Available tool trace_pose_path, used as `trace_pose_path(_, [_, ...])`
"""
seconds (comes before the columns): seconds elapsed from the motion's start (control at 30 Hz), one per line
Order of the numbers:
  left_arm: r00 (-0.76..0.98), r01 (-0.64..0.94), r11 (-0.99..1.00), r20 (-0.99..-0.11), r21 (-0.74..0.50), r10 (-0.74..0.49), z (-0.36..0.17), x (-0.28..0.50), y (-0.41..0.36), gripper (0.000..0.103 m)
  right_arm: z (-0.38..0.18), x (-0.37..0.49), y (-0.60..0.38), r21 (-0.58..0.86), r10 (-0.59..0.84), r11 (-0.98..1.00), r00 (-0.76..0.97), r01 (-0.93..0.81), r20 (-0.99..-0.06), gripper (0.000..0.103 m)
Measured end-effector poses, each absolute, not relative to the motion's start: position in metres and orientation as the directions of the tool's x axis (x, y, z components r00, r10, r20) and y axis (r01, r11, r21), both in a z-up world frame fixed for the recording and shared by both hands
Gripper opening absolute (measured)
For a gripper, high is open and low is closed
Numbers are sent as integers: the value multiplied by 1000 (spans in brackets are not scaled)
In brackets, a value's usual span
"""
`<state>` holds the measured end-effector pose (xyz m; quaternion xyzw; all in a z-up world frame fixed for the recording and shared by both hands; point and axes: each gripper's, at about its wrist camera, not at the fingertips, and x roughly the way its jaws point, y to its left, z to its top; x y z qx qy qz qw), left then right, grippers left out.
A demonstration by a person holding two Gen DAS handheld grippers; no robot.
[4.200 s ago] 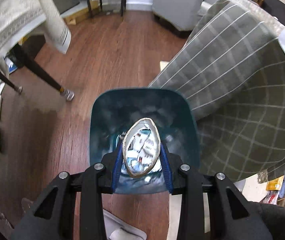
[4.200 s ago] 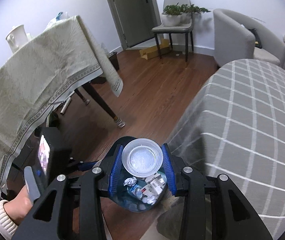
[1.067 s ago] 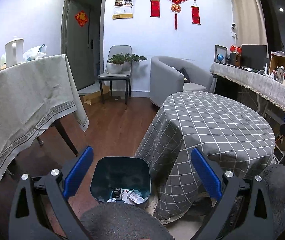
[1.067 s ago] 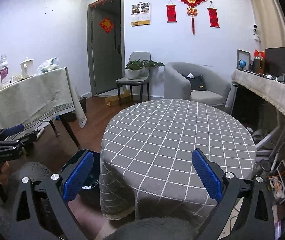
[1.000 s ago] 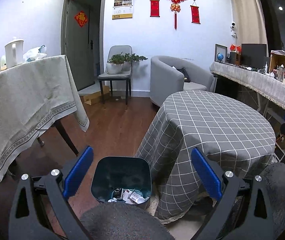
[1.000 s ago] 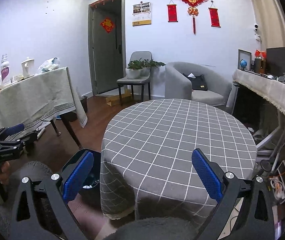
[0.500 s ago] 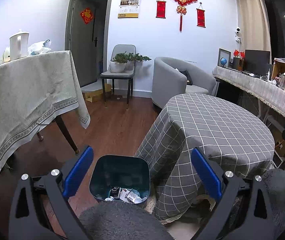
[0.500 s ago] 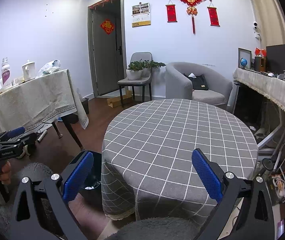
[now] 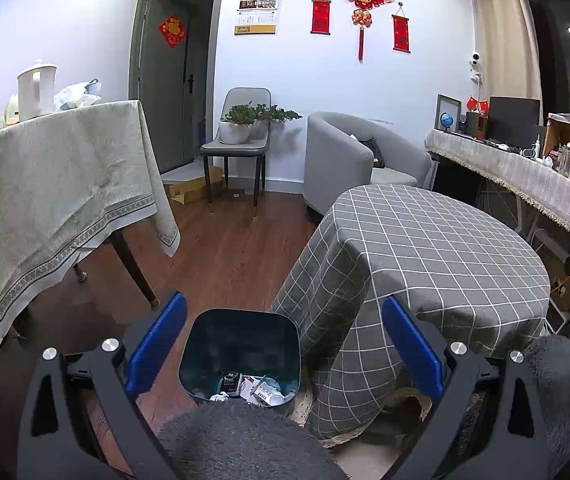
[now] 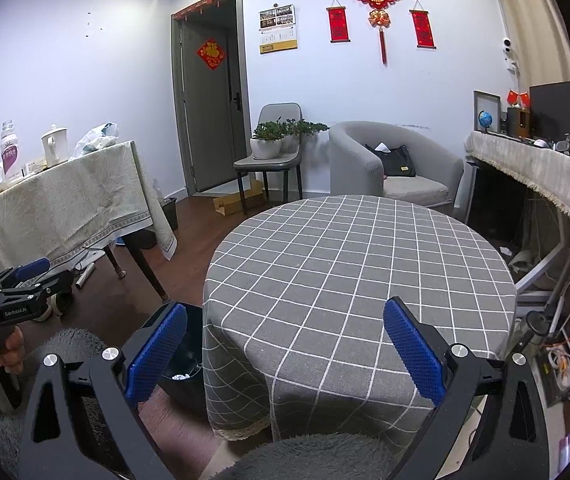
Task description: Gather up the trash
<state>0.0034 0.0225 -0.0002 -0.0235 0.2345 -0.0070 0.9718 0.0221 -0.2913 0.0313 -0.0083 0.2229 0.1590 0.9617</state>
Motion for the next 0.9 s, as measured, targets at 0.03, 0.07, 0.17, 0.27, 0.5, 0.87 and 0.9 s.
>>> trace_pose_path(0.03, [890,3,999,-456,-48,-24,0,3,22,100,31,22,-291,55,302,949,850,-310,-432,100])
trace_pose_path(0.07, [890,3,999,-456,-47,-24,0,3,22,100,31,22,-291,55,302,949,850,-310,-431,100])
trace_pose_path(0.17, [889,4,999,-457,-49,-26,0,3,23,100,31,22,-291,54,302,949,850,-309,-432,100])
trace_pose_path(0.27, [889,4,999,-457,-48,-26,-1,3,24,100,31,22,-291,54,301,949,850,-309,-433,100])
trace_pose_path(0.5, [889,5,999,-457,-45,-25,-1,4,23,100,31,22,-292,55,302,949,849,-309,-433,100])
trace_pose_path(0.87, [890,10,999,-456,-37,-26,-2,5,25,100,31,22,-292,55,302,949,849,-309,-433,100])
trace_pose_path(0.9, [890,10,999,-456,-37,-26,-2,5,25,100,31,22,-292,55,301,949,849,-309,-433,100])
